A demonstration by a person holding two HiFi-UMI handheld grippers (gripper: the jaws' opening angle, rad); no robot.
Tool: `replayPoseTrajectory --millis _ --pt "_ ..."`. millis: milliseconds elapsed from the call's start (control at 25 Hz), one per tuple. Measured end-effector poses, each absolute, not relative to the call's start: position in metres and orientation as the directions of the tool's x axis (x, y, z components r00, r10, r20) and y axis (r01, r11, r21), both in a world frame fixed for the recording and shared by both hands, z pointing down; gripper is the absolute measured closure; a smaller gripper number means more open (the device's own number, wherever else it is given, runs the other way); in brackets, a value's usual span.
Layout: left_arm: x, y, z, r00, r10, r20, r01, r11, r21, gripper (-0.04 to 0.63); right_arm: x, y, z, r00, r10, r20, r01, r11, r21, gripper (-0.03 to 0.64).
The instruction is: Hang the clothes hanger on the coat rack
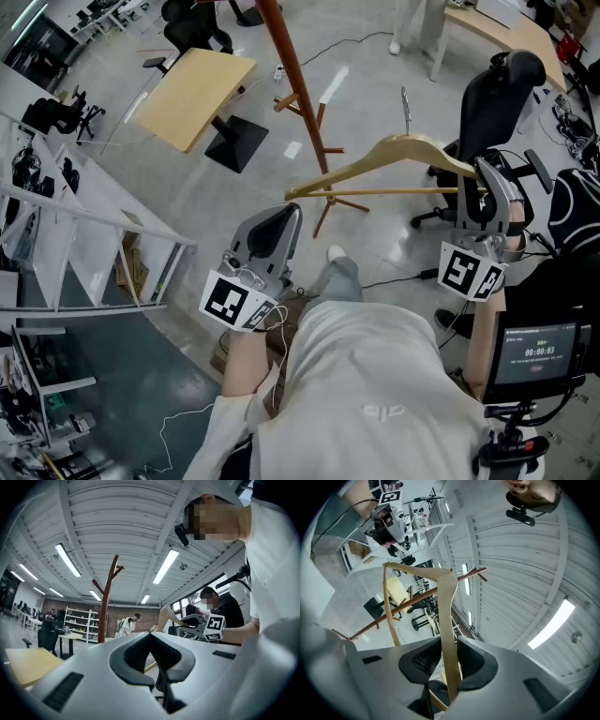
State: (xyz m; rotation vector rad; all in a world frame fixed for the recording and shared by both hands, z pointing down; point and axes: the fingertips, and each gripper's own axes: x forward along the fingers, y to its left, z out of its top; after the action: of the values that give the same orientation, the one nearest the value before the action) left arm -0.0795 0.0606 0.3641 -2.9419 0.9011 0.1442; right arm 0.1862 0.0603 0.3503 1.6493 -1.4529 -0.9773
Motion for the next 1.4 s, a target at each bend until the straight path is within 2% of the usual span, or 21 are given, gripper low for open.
replayPoseTrajectory --millis 280,480,600,800,1120,1280,1400 --pt "-0.090 -0.031 0.348 0.900 -0.428 -0.087 -0.436 -0.890 -0.132 0.588 0.185 -0.063 0.338 0.005 -0.987 -0.162 -0.449 -0.147 0.881 0.509" --pt "-0.089 -0.103 0.303 0.885 -0.453 -0.103 -0.463 -0.878 -0.119 0.588 0.199 -0.133 0.311 -0.003 -0.991 -0.130 -0.450 -0.115 0.886 0.509" --pt "-0.077 -0.138 0.273 0.872 -0.475 -0.121 -0.489 -0.861 -0.143 0.588 0.195 -0.150 0.289 -0.050 -0.988 -0.148 -0.419 -0.114 0.901 0.509" --pt "-0.085 -0.133 0.241 0.855 -0.499 -0.143 -0.519 -0.828 -0.213 0.588 0.178 -0.172 0.246 -0.172 -0.964 -0.204 -0.352 -0.133 0.926 0.511" --pt "-0.086 -0.136 0.244 0.818 -0.568 -0.089 -0.569 -0.777 -0.271 0.588 0.156 -0.213 0.182 -0.352 -0.899 -0.259 -0.290 -0.158 0.944 0.511" --pt "-0.081 -0.145 0.226 0.829 -0.548 -0.112 -0.554 -0.778 -0.298 0.588 0.150 -0.232 0.160 -0.396 -0.882 -0.255 -0.318 -0.129 0.939 0.511" --pt "-0.075 -0.153 0.223 0.807 -0.583 -0.091 -0.576 -0.745 -0.335 0.588 0.145 -0.238 0.152 -0.403 -0.884 -0.238 -0.301 -0.118 0.946 0.511"
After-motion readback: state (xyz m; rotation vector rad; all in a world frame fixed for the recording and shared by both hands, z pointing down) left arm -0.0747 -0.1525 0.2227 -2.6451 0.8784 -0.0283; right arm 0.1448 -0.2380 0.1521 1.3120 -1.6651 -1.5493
